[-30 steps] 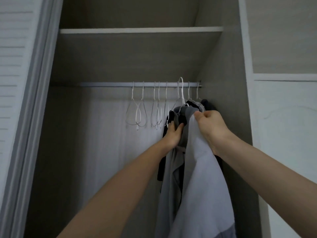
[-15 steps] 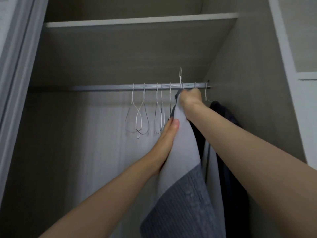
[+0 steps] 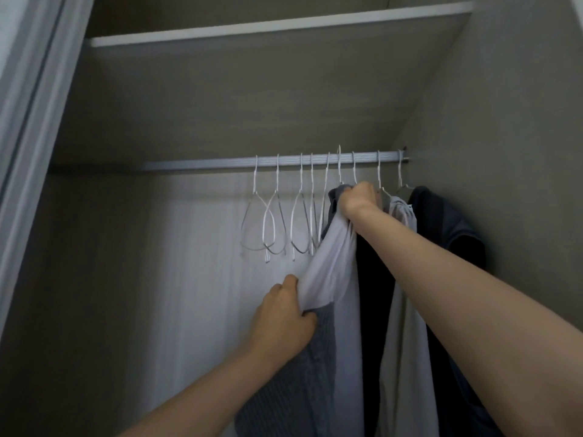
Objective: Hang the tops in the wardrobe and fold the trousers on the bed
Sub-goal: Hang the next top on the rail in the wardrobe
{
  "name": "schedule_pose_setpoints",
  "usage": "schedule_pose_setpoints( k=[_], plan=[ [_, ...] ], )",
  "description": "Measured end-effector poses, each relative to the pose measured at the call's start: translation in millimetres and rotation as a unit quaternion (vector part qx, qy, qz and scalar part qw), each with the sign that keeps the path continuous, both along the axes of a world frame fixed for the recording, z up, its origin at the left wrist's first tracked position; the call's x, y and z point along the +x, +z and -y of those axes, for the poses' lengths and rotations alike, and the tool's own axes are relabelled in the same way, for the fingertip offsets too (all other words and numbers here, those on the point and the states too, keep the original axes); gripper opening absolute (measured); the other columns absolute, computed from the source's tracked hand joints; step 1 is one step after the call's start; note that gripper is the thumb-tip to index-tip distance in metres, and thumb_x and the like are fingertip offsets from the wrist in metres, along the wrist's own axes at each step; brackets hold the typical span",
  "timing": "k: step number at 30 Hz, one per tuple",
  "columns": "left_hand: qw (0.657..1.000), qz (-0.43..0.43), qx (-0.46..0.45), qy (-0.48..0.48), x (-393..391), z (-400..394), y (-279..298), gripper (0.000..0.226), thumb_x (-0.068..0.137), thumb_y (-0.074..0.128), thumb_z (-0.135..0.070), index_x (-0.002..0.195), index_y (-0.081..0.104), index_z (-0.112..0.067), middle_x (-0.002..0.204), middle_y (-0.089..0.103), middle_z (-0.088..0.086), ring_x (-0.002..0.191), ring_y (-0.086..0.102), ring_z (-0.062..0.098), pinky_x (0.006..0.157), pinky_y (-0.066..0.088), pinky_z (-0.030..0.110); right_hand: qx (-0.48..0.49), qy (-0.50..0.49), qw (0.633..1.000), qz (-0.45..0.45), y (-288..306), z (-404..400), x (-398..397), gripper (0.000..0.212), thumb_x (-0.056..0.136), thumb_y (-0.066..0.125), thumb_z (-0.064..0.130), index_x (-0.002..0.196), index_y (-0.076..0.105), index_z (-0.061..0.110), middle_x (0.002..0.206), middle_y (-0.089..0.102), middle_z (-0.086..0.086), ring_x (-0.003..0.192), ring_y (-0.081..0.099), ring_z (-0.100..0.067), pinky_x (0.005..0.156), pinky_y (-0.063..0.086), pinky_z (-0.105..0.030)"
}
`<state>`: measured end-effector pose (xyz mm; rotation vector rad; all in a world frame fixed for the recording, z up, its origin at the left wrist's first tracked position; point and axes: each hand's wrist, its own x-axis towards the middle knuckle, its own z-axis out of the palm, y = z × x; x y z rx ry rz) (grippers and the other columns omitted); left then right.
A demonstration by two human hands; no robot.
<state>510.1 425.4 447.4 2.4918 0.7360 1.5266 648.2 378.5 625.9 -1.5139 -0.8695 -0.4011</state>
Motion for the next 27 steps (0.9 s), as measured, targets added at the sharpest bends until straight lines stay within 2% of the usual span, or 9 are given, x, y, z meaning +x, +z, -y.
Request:
schedule_pose_setpoints(
  k=[4, 8, 12, 15, 17, 18, 21, 25, 27],
  plan=[
    [1.0, 0.005, -0.002, 0.031, -8.2, -11.8, -8.4, 0.034, 0.085, 0.06, -0.025, 0.113, 0.041, -0.023, 0.1, 0.055, -0.001, 0.086, 0.057, 0.02, 0.074, 0.051, 0.036, -0.037, -0.013, 0.999, 0.016, -5.2, -5.1, 2.9, 0.025, 0.097, 0.048, 0.015, 0.112, 0.059, -0.002, 0.117, 0.06, -0.019, 0.105, 0.058, -0.035, 0.071, 0.039, -0.03],
    [0.998, 0.037, -0.043, 0.022, -18.9, -22.2, -17.5, 0.029, 0.088, 0.057, -0.017, 0.114, 0.045, -0.021, 0.08, 0.062, 0.001, 0.073, 0.06, 0.015, 0.063, 0.048, 0.027, -0.06, -0.039, 0.996, 0.046, -13.3, -5.8, -3.1, 0.029, 0.096, 0.048, 0.013, 0.118, 0.056, -0.003, 0.124, 0.057, -0.021, 0.112, 0.055, -0.036, 0.073, 0.037, -0.029],
    [0.991, 0.1, -0.08, -0.037, -27.2, -18.3, -26.2, 0.02, 0.096, 0.038, -0.001, 0.111, 0.048, -0.008, 0.071, 0.058, 0.007, 0.063, 0.053, 0.016, 0.053, 0.04, 0.019, -0.11, -0.046, 0.984, 0.131, -41.2, -7.7, -26.6, 0.056, 0.085, 0.058, 0.015, 0.134, 0.036, -0.001, 0.132, 0.047, -0.017, 0.116, 0.052, -0.038, 0.082, 0.044, -0.037],
    [0.988, 0.108, -0.077, -0.072, -33.7, -2.4, -36.8, 0.008, 0.1, 0.041, -0.023, 0.108, 0.042, -0.019, 0.076, 0.063, 0.001, 0.068, 0.058, 0.013, 0.071, 0.05, 0.035, -0.14, -0.077, 0.961, 0.225, -68.4, -1.7, -44.2, 0.073, 0.083, 0.065, 0.021, 0.139, 0.021, 0.009, 0.132, 0.039, -0.02, 0.112, 0.05, -0.041, 0.072, 0.041, -0.039],
    [0.995, 0.048, -0.068, -0.059, -41.6, 13.2, -45.2, 0.044, 0.091, 0.052, -0.053, 0.124, 0.034, -0.029, 0.096, 0.065, -0.007, 0.083, 0.062, 0.009, 0.079, 0.052, 0.037, -0.147, -0.088, 0.948, 0.268, -82.8, 7.9, -52.7, 0.069, 0.084, 0.063, 0.016, 0.138, 0.021, 0.012, 0.131, 0.038, -0.02, 0.102, 0.053, -0.04, 0.065, 0.038, -0.036],
    [0.998, 0.006, -0.05, -0.031, -44.5, 17.9, -48.9, 0.063, 0.084, 0.057, -0.058, 0.133, 0.026, -0.033, 0.108, 0.061, -0.008, 0.092, 0.061, 0.012, 0.082, 0.051, 0.037, -0.151, -0.085, 0.945, 0.278, -89.3, 13.9, -56.2, 0.063, 0.084, 0.06, 0.013, 0.135, 0.024, 0.012, 0.129, 0.038, -0.02, 0.093, 0.054, -0.038, 0.063, 0.037, -0.036],
    [0.996, -0.068, -0.042, 0.025, -57.7, 32.6, -66.9, 0.084, 0.083, 0.066, -0.032, 0.145, 0.009, -0.032, 0.116, 0.058, 0.001, 0.095, 0.061, 0.021, 0.081, 0.052, 0.038, -0.177, -0.074, 0.935, 0.3, -116.2, 34.7, -73.5, 0.044, 0.084, 0.056, 0.012, 0.122, 0.034, 0.011, 0.125, 0.038, -0.018, 0.086, 0.057, -0.04, 0.06, 0.034, -0.036],
    [0.995, -0.042, -0.092, -0.013, -72.6, 57.7, -99.6, 0.073, 0.089, 0.056, -0.01, 0.149, 0.016, -0.02, 0.109, 0.064, 0.008, 0.087, 0.064, 0.023, 0.073, 0.055, 0.04, -0.208, -0.03, 0.925, 0.316, -163.0, 57.7, -95.3, 0.042, 0.089, 0.049, 0.027, 0.126, 0.036, 0.014, 0.12, 0.041, -0.014, 0.096, 0.057, -0.04, 0.068, 0.035, -0.035],
    [0.993, -0.028, -0.117, -0.011, -82.1, 67.0, -119.8, 0.071, 0.09, 0.05, -0.006, 0.151, 0.016, -0.019, 0.103, 0.066, 0.011, 0.082, 0.065, 0.026, 0.068, 0.055, 0.043, -0.234, 0.032, 0.919, 0.316, -193.2, 66.6, -105.5, 0.051, 0.093, 0.045, 0.032, 0.138, 0.028, 0.016, 0.128, 0.039, -0.015, 0.102, 0.055, -0.037, 0.073, 0.043, -0.036]
  ],
)
